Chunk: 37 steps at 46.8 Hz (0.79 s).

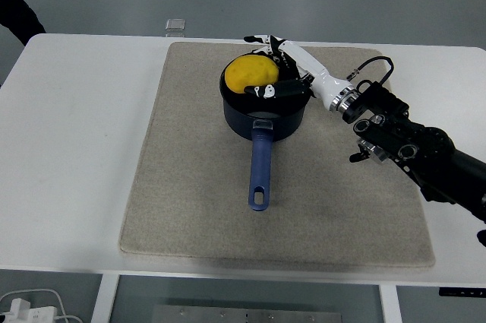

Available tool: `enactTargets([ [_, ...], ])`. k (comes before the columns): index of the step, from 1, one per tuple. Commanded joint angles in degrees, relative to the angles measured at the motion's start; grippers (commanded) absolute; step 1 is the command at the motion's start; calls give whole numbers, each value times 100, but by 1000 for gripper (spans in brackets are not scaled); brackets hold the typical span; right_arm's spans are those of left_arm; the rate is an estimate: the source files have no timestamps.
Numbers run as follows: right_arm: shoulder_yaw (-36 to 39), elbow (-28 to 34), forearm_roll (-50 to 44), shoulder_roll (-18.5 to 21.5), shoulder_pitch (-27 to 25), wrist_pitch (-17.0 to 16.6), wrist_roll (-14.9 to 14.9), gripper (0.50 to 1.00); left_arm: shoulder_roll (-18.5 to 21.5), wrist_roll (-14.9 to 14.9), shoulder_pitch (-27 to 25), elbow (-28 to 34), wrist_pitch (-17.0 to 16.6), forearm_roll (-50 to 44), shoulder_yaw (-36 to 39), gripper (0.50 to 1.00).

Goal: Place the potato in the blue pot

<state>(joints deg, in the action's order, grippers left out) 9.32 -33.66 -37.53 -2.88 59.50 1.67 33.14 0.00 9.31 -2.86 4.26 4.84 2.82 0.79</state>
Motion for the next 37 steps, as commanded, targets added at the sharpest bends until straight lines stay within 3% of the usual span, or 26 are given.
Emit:
enactTargets([
  [1, -1, 0, 0, -2, -9, 0, 0, 860, 0, 0, -4, 4, 0, 0, 0, 996],
  [12, -1, 0, 0, -11, -9, 0, 0, 925, 0, 0, 4, -4, 0, 0, 0, 996],
  [37, 122, 0, 9, -73, 0, 18, 0, 928, 0, 0, 13, -4, 0, 0, 0, 996],
])
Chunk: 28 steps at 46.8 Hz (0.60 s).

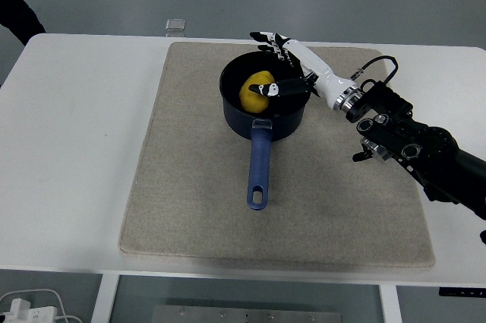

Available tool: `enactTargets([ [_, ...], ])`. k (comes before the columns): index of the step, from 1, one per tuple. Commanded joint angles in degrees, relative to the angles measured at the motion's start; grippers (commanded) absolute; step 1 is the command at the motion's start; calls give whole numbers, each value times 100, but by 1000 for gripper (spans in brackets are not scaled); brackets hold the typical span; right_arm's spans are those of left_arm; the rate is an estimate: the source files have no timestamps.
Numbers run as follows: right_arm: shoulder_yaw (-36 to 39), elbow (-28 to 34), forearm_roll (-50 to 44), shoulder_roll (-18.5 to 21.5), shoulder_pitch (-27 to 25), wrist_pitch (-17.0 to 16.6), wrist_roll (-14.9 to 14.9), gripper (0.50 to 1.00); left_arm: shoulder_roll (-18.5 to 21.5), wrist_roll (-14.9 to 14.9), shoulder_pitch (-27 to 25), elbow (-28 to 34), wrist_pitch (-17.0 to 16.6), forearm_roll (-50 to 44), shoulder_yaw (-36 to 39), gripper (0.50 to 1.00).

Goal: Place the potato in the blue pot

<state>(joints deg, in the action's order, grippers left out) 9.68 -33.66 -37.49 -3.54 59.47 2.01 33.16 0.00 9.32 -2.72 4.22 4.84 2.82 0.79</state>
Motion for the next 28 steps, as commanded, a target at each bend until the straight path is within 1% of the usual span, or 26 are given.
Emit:
enactTargets([
  [1, 139, 0, 5, -15, -6, -25, -3, 928, 0, 0, 0, 0, 0, 0, 0, 996],
  [8, 394, 0, 5, -59, -6, -34, -46, 928, 0, 0, 0, 0, 0, 0, 0, 996],
  [10, 456, 0, 5, -102, -6, -34, -169, 928, 0, 0, 0, 0, 0, 0, 0, 996],
  [13, 605, 9, 5, -155, -15, -34, -459, 928, 0, 0, 0, 0, 0, 0, 0, 996],
  [16, 859, 9, 145, -155, -41, -34, -652, 928, 0, 0, 0, 9, 0, 0, 0, 996],
  [20, 1044, 44, 768, -164, -76, -34, -854, 928, 0, 0, 0, 9, 0, 0, 0, 996],
  [25, 1080, 97, 1901, -199, -50, -25, -1224, 928, 0, 0, 0, 9, 0, 0, 0, 996],
  [28, 1097, 123, 2499, -243, -32, -25, -1321, 928, 0, 0, 0, 9, 0, 0, 0, 996],
])
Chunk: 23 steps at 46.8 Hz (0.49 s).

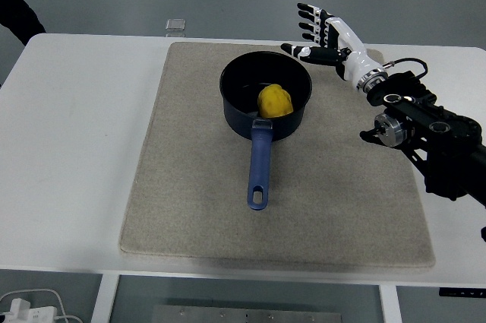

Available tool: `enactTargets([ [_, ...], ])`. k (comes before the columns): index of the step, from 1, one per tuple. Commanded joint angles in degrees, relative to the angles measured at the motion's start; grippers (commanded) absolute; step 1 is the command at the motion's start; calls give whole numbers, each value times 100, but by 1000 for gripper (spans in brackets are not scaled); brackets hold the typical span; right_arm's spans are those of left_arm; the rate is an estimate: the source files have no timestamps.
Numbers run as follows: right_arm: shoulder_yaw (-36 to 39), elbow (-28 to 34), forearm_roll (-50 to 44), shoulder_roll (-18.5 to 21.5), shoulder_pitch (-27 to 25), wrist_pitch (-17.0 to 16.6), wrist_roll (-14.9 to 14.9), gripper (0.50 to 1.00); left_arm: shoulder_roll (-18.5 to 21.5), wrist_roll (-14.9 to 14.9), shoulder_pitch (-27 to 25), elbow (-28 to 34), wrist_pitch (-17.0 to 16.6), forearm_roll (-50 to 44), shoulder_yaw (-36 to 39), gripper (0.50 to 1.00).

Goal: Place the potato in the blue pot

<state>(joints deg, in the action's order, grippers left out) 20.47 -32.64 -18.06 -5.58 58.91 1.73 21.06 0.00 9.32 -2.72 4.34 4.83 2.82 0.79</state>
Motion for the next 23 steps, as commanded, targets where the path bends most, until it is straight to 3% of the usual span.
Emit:
enactTargets([
  [1, 19, 30, 732, -48, 24, 3, -111, 928, 0, 0, 0, -3, 0, -1, 0, 996],
  [11, 229, 293, 2121, -110, 77, -23, -164, 928, 0, 0, 9, -3, 0, -1, 0, 996],
  [23, 1161, 372, 2201, -127, 24, -269, -278, 928, 0, 0, 9, -29, 0, -1, 0, 996],
])
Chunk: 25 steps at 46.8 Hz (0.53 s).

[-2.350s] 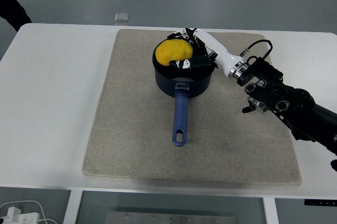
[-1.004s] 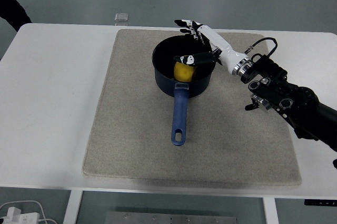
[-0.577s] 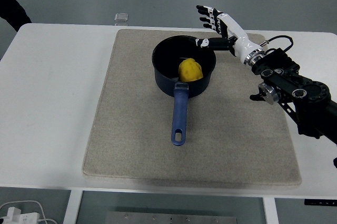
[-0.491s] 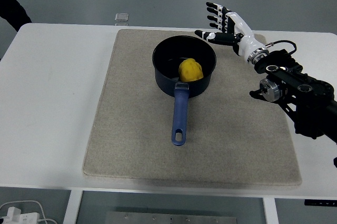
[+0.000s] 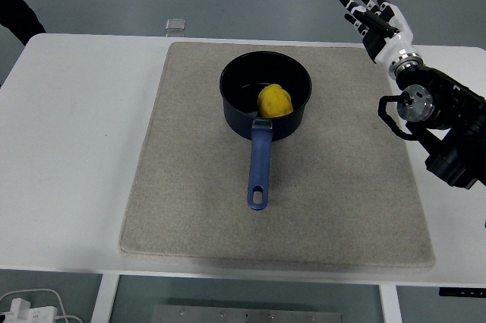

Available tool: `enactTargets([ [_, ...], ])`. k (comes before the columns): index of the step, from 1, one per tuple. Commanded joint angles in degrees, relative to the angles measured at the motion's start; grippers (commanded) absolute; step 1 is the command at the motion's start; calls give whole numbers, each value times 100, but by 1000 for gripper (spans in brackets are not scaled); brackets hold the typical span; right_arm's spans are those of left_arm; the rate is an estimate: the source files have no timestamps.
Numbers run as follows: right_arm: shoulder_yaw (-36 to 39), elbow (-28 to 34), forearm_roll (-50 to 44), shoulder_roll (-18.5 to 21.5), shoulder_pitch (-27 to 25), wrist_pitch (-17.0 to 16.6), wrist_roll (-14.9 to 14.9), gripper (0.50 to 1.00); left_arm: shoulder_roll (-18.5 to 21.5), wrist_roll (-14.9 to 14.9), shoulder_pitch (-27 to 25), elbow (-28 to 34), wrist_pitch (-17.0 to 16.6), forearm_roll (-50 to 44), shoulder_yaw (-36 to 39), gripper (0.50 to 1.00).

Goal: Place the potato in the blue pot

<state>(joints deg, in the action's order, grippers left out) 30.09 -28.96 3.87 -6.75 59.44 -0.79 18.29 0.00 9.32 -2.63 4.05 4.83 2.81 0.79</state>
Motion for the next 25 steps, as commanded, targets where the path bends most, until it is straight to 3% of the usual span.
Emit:
enactTargets([
  [1, 260, 5, 0, -2, -29, -18, -1, 928, 0, 0, 0, -1, -8, 0, 0, 996],
  [25, 410, 181, 0, -2, -152, -26, 78, 928, 0, 0, 17, 8, 0, 0, 0, 996],
])
